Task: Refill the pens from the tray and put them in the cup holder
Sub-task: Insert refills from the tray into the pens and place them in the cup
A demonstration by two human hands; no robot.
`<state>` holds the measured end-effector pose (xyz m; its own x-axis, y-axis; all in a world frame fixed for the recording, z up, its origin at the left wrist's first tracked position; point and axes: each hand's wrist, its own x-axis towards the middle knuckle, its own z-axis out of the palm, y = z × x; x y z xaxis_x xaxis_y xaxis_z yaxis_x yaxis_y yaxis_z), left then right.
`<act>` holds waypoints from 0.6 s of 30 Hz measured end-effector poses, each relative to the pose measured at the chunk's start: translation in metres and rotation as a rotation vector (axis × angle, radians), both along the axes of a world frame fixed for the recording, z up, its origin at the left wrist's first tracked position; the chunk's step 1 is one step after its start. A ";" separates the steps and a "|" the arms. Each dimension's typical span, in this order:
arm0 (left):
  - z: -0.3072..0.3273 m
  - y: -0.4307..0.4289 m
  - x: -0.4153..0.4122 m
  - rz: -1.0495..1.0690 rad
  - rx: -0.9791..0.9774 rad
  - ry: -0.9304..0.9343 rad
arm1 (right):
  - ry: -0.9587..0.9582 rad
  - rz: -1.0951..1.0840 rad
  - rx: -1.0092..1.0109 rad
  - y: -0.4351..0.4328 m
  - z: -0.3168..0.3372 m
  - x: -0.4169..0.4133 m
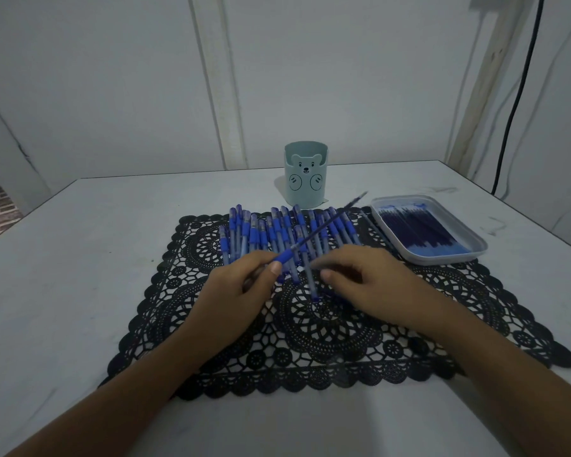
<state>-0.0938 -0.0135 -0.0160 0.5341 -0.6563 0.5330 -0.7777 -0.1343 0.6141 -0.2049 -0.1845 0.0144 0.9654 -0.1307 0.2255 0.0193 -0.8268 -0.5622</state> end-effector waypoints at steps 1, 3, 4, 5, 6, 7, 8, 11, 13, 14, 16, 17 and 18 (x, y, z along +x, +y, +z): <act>0.000 0.000 0.000 0.008 0.001 0.005 | 0.036 0.044 -0.108 0.000 -0.001 -0.001; 0.001 0.000 0.000 0.022 0.000 0.009 | 0.087 0.117 -0.228 0.001 -0.004 -0.002; 0.002 0.000 -0.001 0.026 -0.003 0.013 | 0.098 0.131 -0.252 0.002 -0.005 -0.001; 0.003 0.000 -0.002 0.030 -0.008 0.020 | 0.105 0.134 -0.262 0.002 -0.006 -0.001; 0.003 0.000 -0.002 0.031 -0.014 0.026 | 0.101 0.135 -0.264 0.002 -0.007 0.000; 0.004 0.000 -0.003 0.029 -0.016 0.028 | 0.092 0.131 -0.259 0.002 -0.008 0.000; 0.003 0.000 -0.002 0.028 -0.013 0.027 | 0.082 0.119 -0.235 0.002 -0.008 0.001; 0.001 0.000 0.000 0.013 -0.002 0.003 | -0.023 -0.031 0.057 0.001 -0.003 0.002; 0.000 0.001 0.001 0.005 0.001 -0.014 | -0.214 -0.139 0.310 0.000 0.000 0.003; 0.000 0.001 0.001 0.002 0.000 -0.005 | -0.330 -0.168 0.384 0.000 0.000 0.002; 0.001 0.000 0.000 -0.006 -0.002 0.020 | -0.520 -0.156 0.456 0.003 0.000 0.001; 0.001 0.000 0.000 -0.003 -0.004 0.022 | -0.573 -0.132 0.444 0.005 -0.001 0.000; 0.001 0.000 0.000 -0.001 -0.003 0.018 | -0.596 -0.110 0.402 0.006 -0.002 0.000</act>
<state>-0.0936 -0.0132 -0.0148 0.5431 -0.6555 0.5248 -0.7665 -0.1317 0.6286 -0.2049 -0.1780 0.0126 0.6701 -0.4033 0.6231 0.3458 -0.5731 -0.7429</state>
